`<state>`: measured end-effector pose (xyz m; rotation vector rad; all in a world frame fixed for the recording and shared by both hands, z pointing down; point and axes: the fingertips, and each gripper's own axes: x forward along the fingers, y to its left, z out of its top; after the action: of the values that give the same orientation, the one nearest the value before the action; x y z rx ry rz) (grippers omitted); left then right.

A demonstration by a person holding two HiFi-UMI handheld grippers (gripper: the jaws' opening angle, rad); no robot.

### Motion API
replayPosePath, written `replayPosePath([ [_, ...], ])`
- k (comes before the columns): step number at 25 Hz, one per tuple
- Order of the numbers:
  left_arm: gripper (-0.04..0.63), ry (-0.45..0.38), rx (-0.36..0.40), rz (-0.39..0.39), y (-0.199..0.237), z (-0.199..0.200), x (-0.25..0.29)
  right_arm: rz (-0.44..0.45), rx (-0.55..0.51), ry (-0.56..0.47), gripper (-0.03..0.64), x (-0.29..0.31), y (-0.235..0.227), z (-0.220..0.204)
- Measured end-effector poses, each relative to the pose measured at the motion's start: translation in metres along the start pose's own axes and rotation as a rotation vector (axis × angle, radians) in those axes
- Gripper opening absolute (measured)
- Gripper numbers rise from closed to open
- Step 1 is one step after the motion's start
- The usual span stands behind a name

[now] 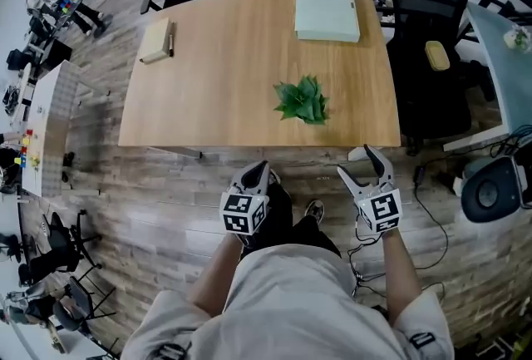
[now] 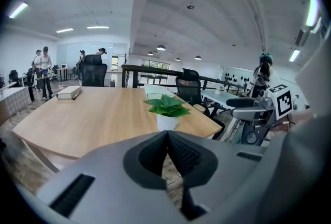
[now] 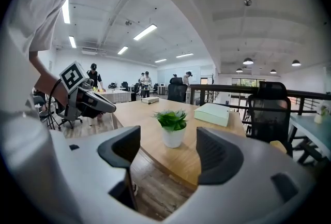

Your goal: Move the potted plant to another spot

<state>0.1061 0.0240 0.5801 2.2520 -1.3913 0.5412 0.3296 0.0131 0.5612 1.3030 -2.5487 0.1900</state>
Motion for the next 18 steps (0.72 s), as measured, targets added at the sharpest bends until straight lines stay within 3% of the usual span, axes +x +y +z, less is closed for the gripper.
replayPosePath([
  [18,0.011,0.089,-0.018,0.006,0.021,-0.02,0.046,0.066,-0.029,0.11,0.388,0.068,0.005,-0.042],
])
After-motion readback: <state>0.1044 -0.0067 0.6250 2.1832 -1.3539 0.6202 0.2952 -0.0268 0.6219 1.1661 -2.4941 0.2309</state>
